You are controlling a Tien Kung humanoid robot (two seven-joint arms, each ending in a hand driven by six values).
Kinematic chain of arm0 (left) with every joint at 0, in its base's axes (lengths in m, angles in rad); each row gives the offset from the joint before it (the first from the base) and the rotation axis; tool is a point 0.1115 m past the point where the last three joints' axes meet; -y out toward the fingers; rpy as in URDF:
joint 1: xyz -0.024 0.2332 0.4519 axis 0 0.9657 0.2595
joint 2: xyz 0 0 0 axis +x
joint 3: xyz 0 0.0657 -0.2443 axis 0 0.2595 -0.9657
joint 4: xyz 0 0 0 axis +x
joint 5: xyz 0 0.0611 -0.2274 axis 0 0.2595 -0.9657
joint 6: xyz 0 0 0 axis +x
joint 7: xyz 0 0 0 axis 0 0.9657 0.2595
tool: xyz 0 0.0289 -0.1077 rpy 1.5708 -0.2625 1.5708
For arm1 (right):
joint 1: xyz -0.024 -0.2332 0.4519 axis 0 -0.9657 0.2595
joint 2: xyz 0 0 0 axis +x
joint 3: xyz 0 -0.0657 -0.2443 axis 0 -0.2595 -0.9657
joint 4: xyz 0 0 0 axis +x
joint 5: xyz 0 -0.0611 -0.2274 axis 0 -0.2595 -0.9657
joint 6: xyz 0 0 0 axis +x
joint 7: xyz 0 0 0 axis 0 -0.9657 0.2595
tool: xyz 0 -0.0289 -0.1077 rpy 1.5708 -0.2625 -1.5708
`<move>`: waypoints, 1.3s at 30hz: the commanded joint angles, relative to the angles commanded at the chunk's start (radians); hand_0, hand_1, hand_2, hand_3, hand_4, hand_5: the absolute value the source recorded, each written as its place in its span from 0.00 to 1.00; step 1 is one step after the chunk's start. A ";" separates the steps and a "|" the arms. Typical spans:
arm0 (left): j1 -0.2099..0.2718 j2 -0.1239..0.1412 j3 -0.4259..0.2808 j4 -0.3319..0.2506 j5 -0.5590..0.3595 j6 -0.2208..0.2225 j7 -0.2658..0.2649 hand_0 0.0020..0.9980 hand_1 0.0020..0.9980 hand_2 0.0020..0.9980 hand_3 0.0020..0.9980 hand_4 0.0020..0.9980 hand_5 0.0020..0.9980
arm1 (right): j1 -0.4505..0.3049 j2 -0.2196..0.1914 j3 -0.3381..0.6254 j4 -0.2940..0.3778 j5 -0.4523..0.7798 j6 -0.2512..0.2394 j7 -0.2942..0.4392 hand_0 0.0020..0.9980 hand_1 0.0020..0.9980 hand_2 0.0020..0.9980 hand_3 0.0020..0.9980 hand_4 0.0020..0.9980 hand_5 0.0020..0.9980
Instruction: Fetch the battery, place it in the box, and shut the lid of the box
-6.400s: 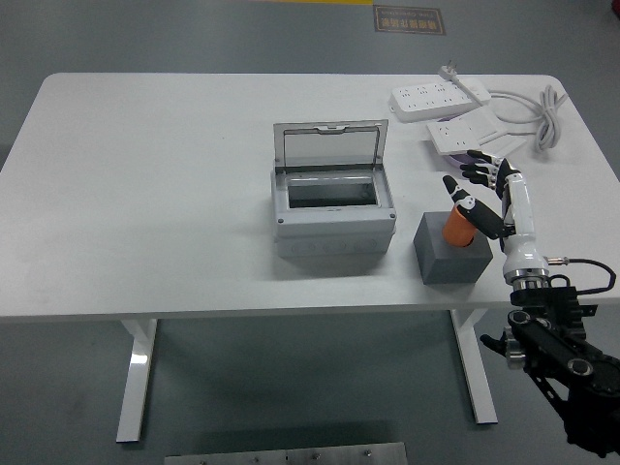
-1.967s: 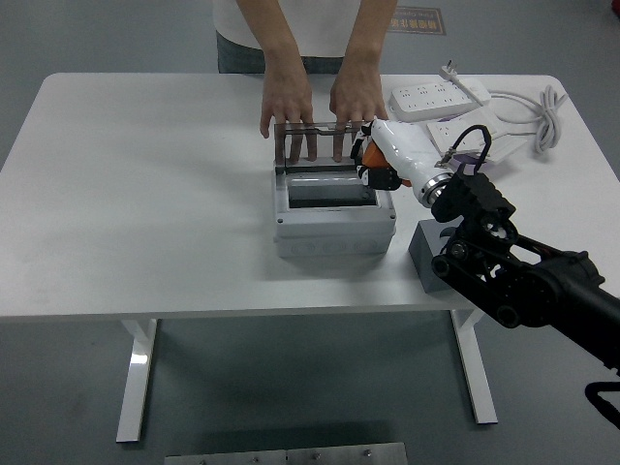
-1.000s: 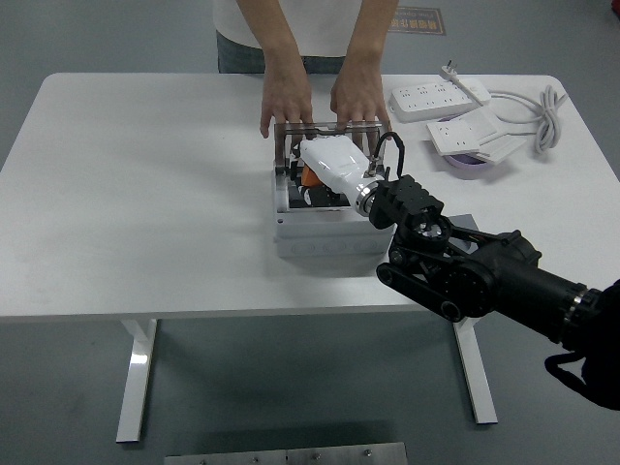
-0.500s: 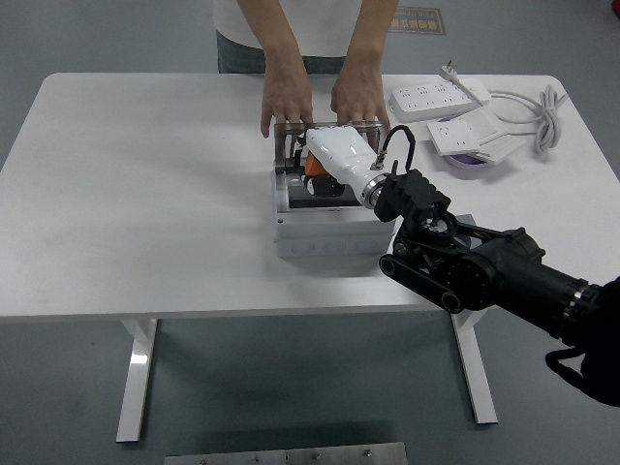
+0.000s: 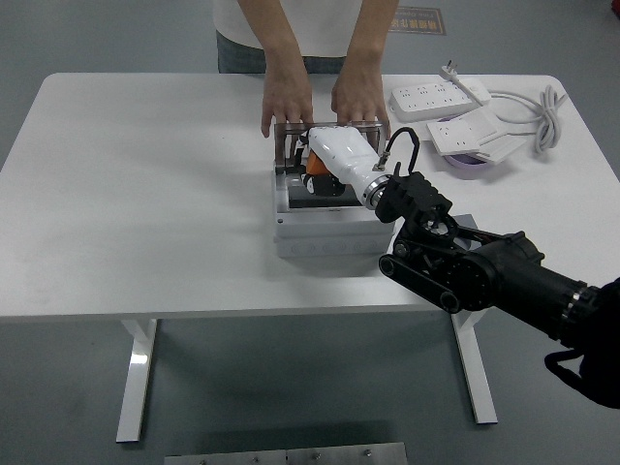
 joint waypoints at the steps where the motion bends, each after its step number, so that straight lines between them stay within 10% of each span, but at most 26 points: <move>1: 0.000 0.000 0.000 0.000 0.000 0.000 0.000 0.46 0.65 0.66 0.68 0.79 0.70 | 0.000 0.000 0.000 0.000 0.002 -0.002 0.001 0.29 0.33 0.39 0.49 0.63 0.34; 4: -0.001 0.000 0.000 0.000 0.001 -0.001 0.001 0.46 0.65 0.66 0.68 0.79 0.70 | -0.001 0.001 0.000 -0.002 0.008 -0.007 0.002 0.32 0.34 0.41 0.48 0.73 0.46; 33: 0.005 -0.003 0.004 -0.004 0.002 0.006 0.006 0.46 0.65 0.65 0.67 0.79 0.70 | 0.012 -0.007 -0.007 0.007 0.120 -0.042 -0.027 0.37 0.35 0.41 0.46 0.78 0.53; 39: 0.005 -0.001 0.004 -0.005 0.003 0.007 0.008 0.46 0.65 0.65 0.68 0.79 0.70 | 0.018 -0.006 -0.013 0.009 0.145 -0.062 -0.044 0.25 0.32 0.39 0.42 0.74 0.51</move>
